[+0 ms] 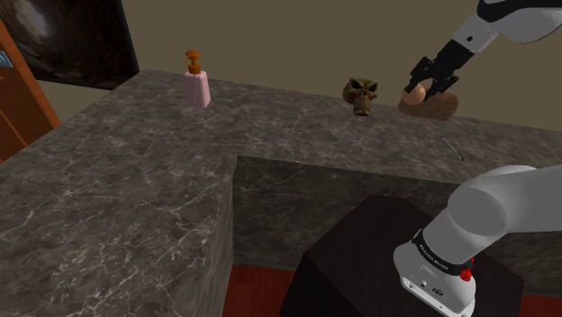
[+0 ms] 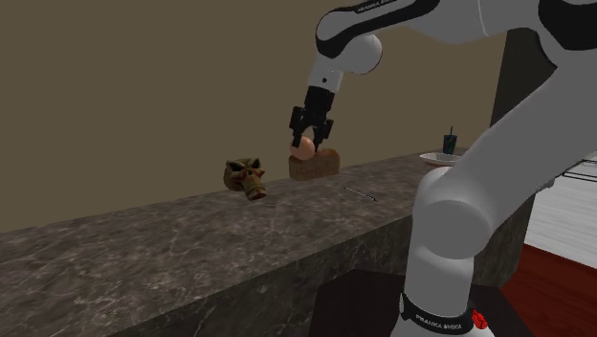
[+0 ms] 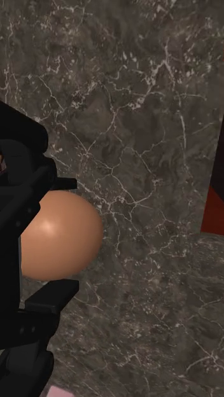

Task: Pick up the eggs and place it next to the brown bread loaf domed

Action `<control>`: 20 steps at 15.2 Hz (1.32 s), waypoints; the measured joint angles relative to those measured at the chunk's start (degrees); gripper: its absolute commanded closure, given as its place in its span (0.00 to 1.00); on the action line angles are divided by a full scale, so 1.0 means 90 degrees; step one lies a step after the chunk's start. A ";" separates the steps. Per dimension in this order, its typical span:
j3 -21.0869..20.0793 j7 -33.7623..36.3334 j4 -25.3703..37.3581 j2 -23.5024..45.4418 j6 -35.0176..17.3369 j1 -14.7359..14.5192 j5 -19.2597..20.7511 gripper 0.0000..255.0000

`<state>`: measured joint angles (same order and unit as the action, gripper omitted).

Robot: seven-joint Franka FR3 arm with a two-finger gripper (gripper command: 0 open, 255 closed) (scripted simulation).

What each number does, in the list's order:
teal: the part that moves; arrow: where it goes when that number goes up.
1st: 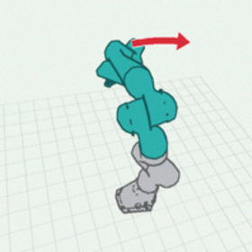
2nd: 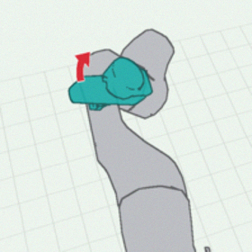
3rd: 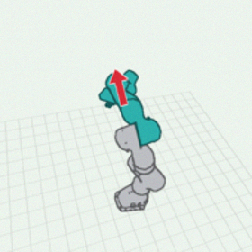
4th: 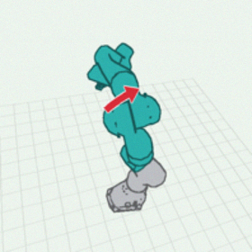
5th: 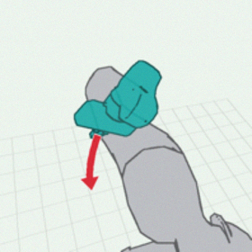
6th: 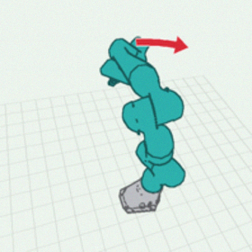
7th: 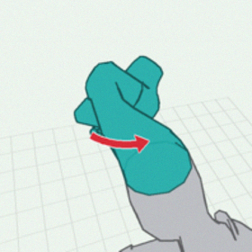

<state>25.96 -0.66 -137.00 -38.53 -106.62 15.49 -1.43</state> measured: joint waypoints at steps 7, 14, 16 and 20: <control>0.1002 -0.0946 0.1607 0.1832 -0.0039 -0.0472 -0.0458 1.00; 0.2000 -0.2194 0.3521 0.4051 0.0365 -0.0669 -0.1717 1.00; 0.2166 -0.2531 0.4239 0.4771 0.0692 -0.0510 -0.2209 1.00; 0.2207 -0.3121 0.5796 0.6308 0.1371 0.0258 -0.3241 1.00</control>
<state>45.83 -28.74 -84.84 18.25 -94.28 17.81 -30.60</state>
